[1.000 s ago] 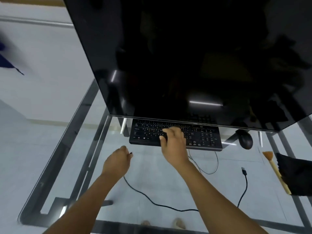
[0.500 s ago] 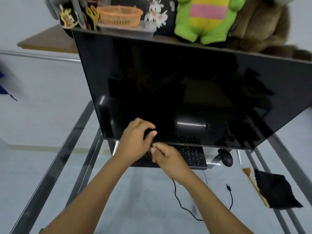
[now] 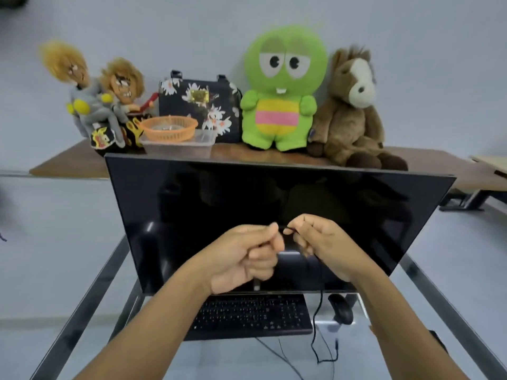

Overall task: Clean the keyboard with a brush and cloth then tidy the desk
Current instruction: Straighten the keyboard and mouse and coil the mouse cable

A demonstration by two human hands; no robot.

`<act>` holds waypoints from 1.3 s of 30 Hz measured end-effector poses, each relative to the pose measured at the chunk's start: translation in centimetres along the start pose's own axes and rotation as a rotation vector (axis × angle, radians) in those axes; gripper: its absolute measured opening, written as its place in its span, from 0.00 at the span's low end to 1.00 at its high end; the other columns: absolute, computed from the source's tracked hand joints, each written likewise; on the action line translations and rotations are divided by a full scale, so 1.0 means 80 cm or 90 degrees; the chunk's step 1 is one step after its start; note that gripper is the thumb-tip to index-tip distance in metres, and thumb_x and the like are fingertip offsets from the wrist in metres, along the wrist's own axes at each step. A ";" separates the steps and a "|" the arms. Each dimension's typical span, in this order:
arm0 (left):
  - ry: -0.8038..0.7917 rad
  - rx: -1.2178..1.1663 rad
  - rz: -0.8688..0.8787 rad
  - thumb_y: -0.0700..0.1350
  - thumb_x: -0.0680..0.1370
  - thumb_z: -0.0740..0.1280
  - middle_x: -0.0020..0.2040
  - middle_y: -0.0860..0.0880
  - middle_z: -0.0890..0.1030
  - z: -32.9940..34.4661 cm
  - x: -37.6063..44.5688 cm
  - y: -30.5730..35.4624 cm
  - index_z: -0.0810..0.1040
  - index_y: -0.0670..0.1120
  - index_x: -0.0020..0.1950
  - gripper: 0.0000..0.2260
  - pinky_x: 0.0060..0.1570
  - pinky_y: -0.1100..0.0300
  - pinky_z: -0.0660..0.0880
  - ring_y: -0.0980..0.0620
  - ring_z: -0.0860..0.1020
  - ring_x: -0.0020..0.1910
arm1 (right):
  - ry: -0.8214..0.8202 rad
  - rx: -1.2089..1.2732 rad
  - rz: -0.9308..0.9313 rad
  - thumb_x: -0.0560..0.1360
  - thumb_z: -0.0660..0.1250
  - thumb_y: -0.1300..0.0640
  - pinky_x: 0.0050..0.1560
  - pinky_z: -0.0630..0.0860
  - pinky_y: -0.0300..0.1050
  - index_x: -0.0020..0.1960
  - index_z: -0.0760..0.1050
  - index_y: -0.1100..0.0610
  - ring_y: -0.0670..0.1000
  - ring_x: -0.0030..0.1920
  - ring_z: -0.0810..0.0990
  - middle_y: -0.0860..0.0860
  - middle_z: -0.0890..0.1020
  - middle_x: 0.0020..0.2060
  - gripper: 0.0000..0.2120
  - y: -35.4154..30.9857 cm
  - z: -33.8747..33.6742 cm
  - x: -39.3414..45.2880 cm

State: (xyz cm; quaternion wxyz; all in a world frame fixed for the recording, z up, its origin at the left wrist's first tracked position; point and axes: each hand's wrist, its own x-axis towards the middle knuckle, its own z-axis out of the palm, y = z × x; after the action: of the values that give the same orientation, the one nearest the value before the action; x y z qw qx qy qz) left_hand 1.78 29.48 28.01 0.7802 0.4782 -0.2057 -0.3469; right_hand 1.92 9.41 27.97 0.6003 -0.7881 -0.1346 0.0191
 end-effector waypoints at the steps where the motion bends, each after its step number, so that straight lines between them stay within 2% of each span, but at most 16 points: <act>1: -0.018 -0.131 0.042 0.45 0.81 0.59 0.24 0.53 0.65 0.011 0.009 0.008 0.79 0.42 0.42 0.14 0.28 0.63 0.55 0.57 0.59 0.23 | 0.006 0.032 -0.015 0.83 0.56 0.55 0.33 0.66 0.39 0.40 0.79 0.53 0.46 0.30 0.66 0.48 0.71 0.28 0.17 -0.002 0.001 0.003; 3: 0.005 -0.314 0.133 0.41 0.80 0.57 0.25 0.53 0.68 0.030 0.027 0.025 0.79 0.40 0.49 0.11 0.26 0.66 0.57 0.58 0.62 0.22 | 0.006 0.066 -0.038 0.82 0.56 0.51 0.33 0.67 0.40 0.38 0.79 0.48 0.47 0.30 0.65 0.49 0.70 0.29 0.18 -0.002 0.005 0.007; 5: 0.107 -0.391 0.238 0.37 0.78 0.56 0.29 0.52 0.71 0.035 0.045 0.044 0.76 0.38 0.56 0.12 0.27 0.66 0.60 0.58 0.63 0.23 | -0.008 0.046 -0.043 0.82 0.56 0.51 0.32 0.68 0.40 0.43 0.79 0.51 0.47 0.29 0.66 0.50 0.70 0.29 0.15 0.003 0.005 0.008; 9: 0.335 -0.346 0.409 0.38 0.83 0.53 0.41 0.48 0.83 0.020 0.065 0.069 0.70 0.36 0.65 0.14 0.29 0.66 0.66 0.57 0.70 0.27 | -0.082 -0.059 0.012 0.83 0.56 0.53 0.31 0.69 0.41 0.52 0.78 0.55 0.46 0.26 0.67 0.48 0.70 0.28 0.13 0.017 0.006 0.004; 11: 0.448 -0.141 0.457 0.38 0.84 0.52 0.46 0.46 0.85 0.014 0.065 0.067 0.70 0.39 0.65 0.13 0.33 0.65 0.72 0.55 0.78 0.33 | -0.102 -0.163 -0.001 0.83 0.57 0.51 0.33 0.69 0.39 0.51 0.79 0.51 0.42 0.27 0.69 0.44 0.72 0.27 0.12 0.014 0.008 0.003; 13: 0.552 0.263 0.451 0.38 0.83 0.53 0.47 0.49 0.84 0.002 0.064 0.053 0.70 0.44 0.63 0.12 0.37 0.63 0.75 0.54 0.80 0.36 | -0.092 -0.285 -0.061 0.82 0.58 0.48 0.39 0.72 0.38 0.49 0.80 0.47 0.41 0.34 0.77 0.41 0.80 0.33 0.12 0.007 0.009 0.007; 15: 0.489 0.637 0.369 0.40 0.81 0.54 0.44 0.52 0.83 -0.011 0.062 0.031 0.71 0.45 0.63 0.12 0.39 0.62 0.74 0.56 0.79 0.35 | -0.073 -0.330 -0.123 0.80 0.59 0.45 0.44 0.77 0.46 0.46 0.80 0.46 0.46 0.40 0.80 0.46 0.83 0.39 0.12 -0.005 0.008 0.011; 17: 0.376 0.750 0.242 0.45 0.83 0.55 0.37 0.52 0.82 -0.013 0.053 0.011 0.75 0.46 0.58 0.11 0.39 0.60 0.75 0.58 0.77 0.32 | -0.051 -0.302 -0.156 0.79 0.62 0.47 0.43 0.76 0.47 0.43 0.81 0.49 0.49 0.37 0.80 0.50 0.83 0.36 0.12 -0.019 0.004 0.017; 19: 0.318 0.641 0.180 0.56 0.82 0.51 0.27 0.48 0.78 -0.005 0.041 -0.003 0.79 0.45 0.45 0.22 0.35 0.60 0.73 0.58 0.73 0.25 | -0.050 -0.279 -0.172 0.79 0.65 0.50 0.40 0.74 0.41 0.41 0.81 0.53 0.44 0.34 0.77 0.49 0.82 0.33 0.12 -0.034 -0.001 0.024; 21: 0.280 0.517 0.138 0.60 0.81 0.47 0.21 0.48 0.68 0.007 0.030 -0.006 0.77 0.42 0.36 0.30 0.32 0.61 0.70 0.55 0.66 0.22 | -0.065 -0.267 -0.177 0.77 0.66 0.49 0.37 0.72 0.41 0.39 0.80 0.55 0.46 0.32 0.74 0.50 0.80 0.31 0.13 -0.045 -0.003 0.031; 23: 0.214 0.312 0.110 0.59 0.82 0.49 0.21 0.49 0.61 0.017 0.022 -0.002 0.73 0.42 0.34 0.27 0.28 0.60 0.62 0.54 0.59 0.22 | -0.072 -0.214 -0.182 0.77 0.66 0.47 0.36 0.74 0.47 0.38 0.79 0.55 0.53 0.32 0.75 0.52 0.80 0.31 0.14 -0.050 -0.002 0.036; 26: 0.113 0.035 0.100 0.53 0.81 0.56 0.23 0.52 0.59 0.032 0.015 0.009 0.69 0.45 0.36 0.18 0.28 0.60 0.55 0.55 0.56 0.22 | -0.083 -0.010 -0.168 0.77 0.65 0.49 0.28 0.65 0.37 0.37 0.78 0.56 0.44 0.25 0.67 0.46 0.74 0.25 0.14 -0.054 0.002 0.037; 29: 0.047 -0.071 0.089 0.50 0.78 0.60 0.23 0.53 0.62 0.041 0.011 0.020 0.70 0.45 0.37 0.13 0.30 0.59 0.57 0.56 0.58 0.22 | -0.083 0.109 -0.162 0.73 0.67 0.43 0.28 0.57 0.44 0.38 0.76 0.56 0.48 0.27 0.61 0.58 0.67 0.28 0.16 -0.054 0.002 0.040; 31: 0.025 -0.100 0.083 0.49 0.79 0.61 0.23 0.53 0.64 0.048 0.007 0.027 0.72 0.45 0.37 0.12 0.29 0.61 0.61 0.56 0.62 0.21 | -0.067 0.125 -0.152 0.73 0.66 0.44 0.28 0.57 0.45 0.42 0.73 0.56 0.50 0.28 0.61 0.58 0.66 0.31 0.14 -0.053 -0.001 0.042; 34: 0.054 -0.117 0.132 0.49 0.81 0.59 0.25 0.52 0.66 0.062 0.009 0.032 0.73 0.45 0.40 0.13 0.29 0.62 0.67 0.56 0.66 0.23 | -0.067 0.127 -0.146 0.75 0.65 0.43 0.27 0.63 0.38 0.42 0.72 0.57 0.48 0.28 0.65 0.56 0.68 0.31 0.16 -0.047 0.001 0.043; 39: 0.209 -0.219 0.353 0.49 0.81 0.57 0.29 0.50 0.73 0.070 0.030 0.051 0.73 0.44 0.43 0.12 0.38 0.60 0.77 0.52 0.76 0.31 | -0.065 0.121 -0.106 0.80 0.60 0.45 0.27 0.64 0.38 0.45 0.73 0.58 0.45 0.26 0.66 0.49 0.69 0.28 0.16 -0.022 0.032 0.039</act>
State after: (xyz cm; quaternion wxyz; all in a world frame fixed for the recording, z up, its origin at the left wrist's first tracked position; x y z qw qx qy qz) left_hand 1.14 25.61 34.17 0.9361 0.3155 -0.1386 -0.0701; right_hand 4.08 13.01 29.36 0.6644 -0.7115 -0.2276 0.0221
